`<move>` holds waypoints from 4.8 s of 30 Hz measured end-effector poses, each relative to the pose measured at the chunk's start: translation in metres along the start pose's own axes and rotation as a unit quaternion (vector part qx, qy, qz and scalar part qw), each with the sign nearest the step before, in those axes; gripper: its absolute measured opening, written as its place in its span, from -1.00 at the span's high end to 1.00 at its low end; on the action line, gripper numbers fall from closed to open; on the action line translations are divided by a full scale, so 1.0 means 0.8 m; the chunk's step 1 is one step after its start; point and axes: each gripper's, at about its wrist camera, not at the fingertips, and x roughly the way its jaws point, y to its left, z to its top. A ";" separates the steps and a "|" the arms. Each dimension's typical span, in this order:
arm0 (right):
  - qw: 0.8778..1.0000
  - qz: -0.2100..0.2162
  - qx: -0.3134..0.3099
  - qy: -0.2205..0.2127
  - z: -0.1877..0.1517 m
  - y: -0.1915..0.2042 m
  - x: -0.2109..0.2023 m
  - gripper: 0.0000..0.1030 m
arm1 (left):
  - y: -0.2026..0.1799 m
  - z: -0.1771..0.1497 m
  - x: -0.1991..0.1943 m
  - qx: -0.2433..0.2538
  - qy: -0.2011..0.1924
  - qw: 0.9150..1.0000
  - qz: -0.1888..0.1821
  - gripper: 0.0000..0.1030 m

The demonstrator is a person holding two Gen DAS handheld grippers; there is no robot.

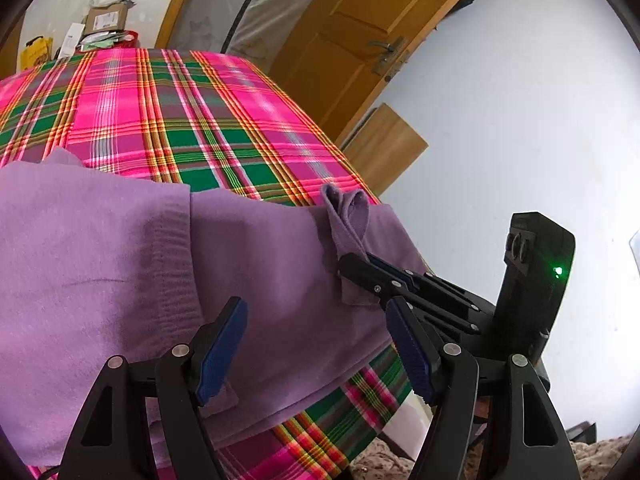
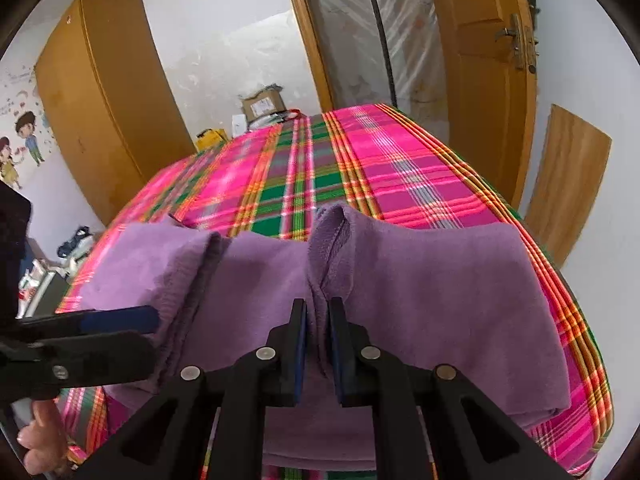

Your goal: Fold clothes

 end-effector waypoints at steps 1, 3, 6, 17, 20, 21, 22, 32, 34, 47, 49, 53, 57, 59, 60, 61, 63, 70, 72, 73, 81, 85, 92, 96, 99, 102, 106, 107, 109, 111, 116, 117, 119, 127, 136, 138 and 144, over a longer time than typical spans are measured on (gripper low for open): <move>1.000 -0.003 -0.006 0.003 0.000 0.003 0.003 0.78 | 0.000 0.000 0.001 0.000 0.002 1.000 0.000 -0.43; 1.000 -0.005 -0.013 0.010 -0.003 0.006 0.011 0.78 | -0.001 -0.001 0.003 0.001 0.004 1.000 0.000 -0.43; 1.000 -0.003 -0.009 0.023 -0.010 0.006 0.019 0.78 | -0.001 -0.001 0.004 0.001 0.006 1.000 0.001 -0.43; 1.000 0.005 -0.027 0.008 -0.009 0.023 0.003 0.78 | 0.000 -0.001 -0.001 -0.004 -0.001 1.000 0.003 -0.43; 0.999 0.007 -0.032 0.023 -0.014 0.028 0.015 0.78 | 0.001 -0.001 -0.004 -0.005 -0.003 1.000 0.005 -0.43; 0.999 0.006 -0.031 0.026 -0.016 0.027 0.018 0.78 | 0.002 -0.001 -0.005 -0.006 -0.004 1.000 0.006 -0.43; 0.999 0.006 -0.030 0.029 -0.018 0.027 0.022 0.77 | 0.002 -0.001 -0.006 -0.006 -0.005 1.000 0.007 -0.43; 0.998 0.043 -0.046 0.028 -0.022 0.041 0.009 0.38 | 0.000 -0.001 -0.013 -0.008 -0.014 1.000 0.010 -0.43; 0.996 0.072 -0.046 0.019 -0.022 0.036 -0.005 0.38 | 0.002 0.000 -0.015 -0.012 -0.018 1.000 0.011 -0.43; 0.998 0.040 0.048 -0.003 -0.008 -0.042 -0.018 0.47 | 0.009 0.003 -0.035 -0.026 -0.041 0.998 0.027 -0.43; 0.999 0.041 0.020 0.006 -0.011 -0.021 -0.004 0.47 | 0.011 0.002 -0.037 -0.028 -0.042 0.998 0.032 -0.43; 0.998 0.041 -0.043 0.012 -0.017 0.025 0.014 0.47 | 0.017 -0.001 -0.040 -0.035 -0.041 0.998 0.039 -0.43; 0.996 0.045 -0.077 0.013 -0.015 0.043 0.022 0.47 | 0.020 -0.003 -0.044 -0.037 -0.043 0.998 0.040 -0.43; 0.996 0.047 -0.078 0.006 -0.011 0.041 0.020 0.47 | 0.021 -0.004 -0.047 -0.037 -0.045 0.998 0.040 -0.43; 0.996 0.047 -0.072 -0.004 -0.008 0.035 0.014 0.47 | 0.022 -0.004 -0.048 -0.038 -0.045 0.997 0.040 -0.43; 0.997 0.042 -0.057 -0.013 -0.003 0.026 0.007 0.47 | 0.024 -0.004 -0.049 -0.040 -0.046 0.997 0.040 -0.44; 0.999 0.027 -0.030 -0.016 0.002 0.010 0.001 0.44 | 0.026 -0.005 -0.051 -0.044 -0.047 0.997 0.039 -0.44; 0.999 0.000 -0.050 0.017 -0.002 0.023 0.044 0.35 | 0.028 -0.010 -0.068 -0.043 -0.056 0.997 0.043 -0.44; 0.999 -0.007 -0.048 0.018 -0.003 0.024 0.053 0.34 | 0.033 -0.011 -0.074 -0.047 -0.059 0.996 0.049 -0.44; 0.999 -0.008 -0.050 0.020 -0.002 0.023 0.053 0.34 | 0.036 -0.012 -0.077 -0.050 -0.061 0.996 0.052 -0.44; 0.999 -0.005 -0.045 0.018 0.008 0.022 0.048 0.35 | 0.070 -0.015 -0.113 -0.087 -0.098 0.988 0.078 -0.44; 0.998 -0.013 -0.048 0.034 0.005 0.024 0.057 0.33 | 0.092 -0.026 -0.130 -0.114 -0.104 0.984 0.085 -0.44; 0.998 -0.022 -0.050 0.021 0.035 0.029 0.057 0.33 | 0.115 -0.037 -0.153 -0.135 -0.118 0.978 0.105 -0.44; 0.997 -0.035 -0.051 0.050 0.034 0.032 0.085 0.30 | 0.126 -0.043 -0.162 -0.135 -0.117 0.977 0.116 -0.44; 0.996 -0.044 -0.058 0.048 0.033 0.037 0.087 0.24 | 0.137 -0.044 -0.166 -0.140 -0.114 0.975 0.126 -0.44; 0.996 -0.047 -0.062 0.053 0.036 0.037 0.090 0.24 | 0.147 -0.044 -0.168 -0.144 -0.112 0.974 0.130 -0.44; 0.997 -0.039 -0.057 0.035 0.041 0.043 0.068 0.25 | 0.155 -0.045 -0.163 -0.145 -0.106 0.975 0.132 -0.44; 0.996 -0.051 -0.061 0.031 0.042 0.045 0.068 0.25 | 0.156 -0.046 -0.160 -0.145 -0.101 0.975 0.134 -0.44; 0.995 -0.059 -0.066 0.038 0.043 0.045 0.074 0.25 | 0.159 -0.045 -0.152 -0.142 -0.091 0.976 0.138 -0.44; 0.995 -0.062 -0.063 0.056 0.040 0.043 0.085 0.25 | 0.162 -0.046 -0.144 -0.138 -0.079 0.976 0.149 -0.44; 0.994 -0.075 -0.063 0.054 0.036 0.044 0.089 0.24 | 0.167 -0.046 -0.132 -0.128 -0.066 0.972 0.184 -0.44; 0.993 -0.079 -0.062 0.055 0.037 0.045 0.087 0.25 | 0.167 -0.046 -0.130 -0.126 -0.064 0.972 0.190 -0.44; 0.994 -0.081 -0.063 0.049 0.035 0.054 0.077 0.25 | 0.168 -0.046 -0.128 -0.122 -0.065 0.970 0.199 -0.44; 0.993 -0.011 -0.115 0.010 0.014 0.115 0.037 0.25 | 0.168 -0.046 -0.116 -0.105 -0.060 0.961 0.248 -0.44; 0.984 0.005 -0.174 0.019 -0.021 0.155 0.051 0.25 | 0.172 -0.046 -0.094 -0.089 -0.034 0.959 0.268 -0.44; 0.986 0.009 -0.168 0.023 -0.022 0.152 0.051 0.25 | 0.172 -0.046 -0.092 -0.090 -0.033 0.960 0.264 -0.44; 0.984 -0.011 -0.178 0.019 -0.019 0.165 0.045 0.25 | 0.178 -0.044 -0.094 -0.091 -0.031 0.962 0.256 -0.45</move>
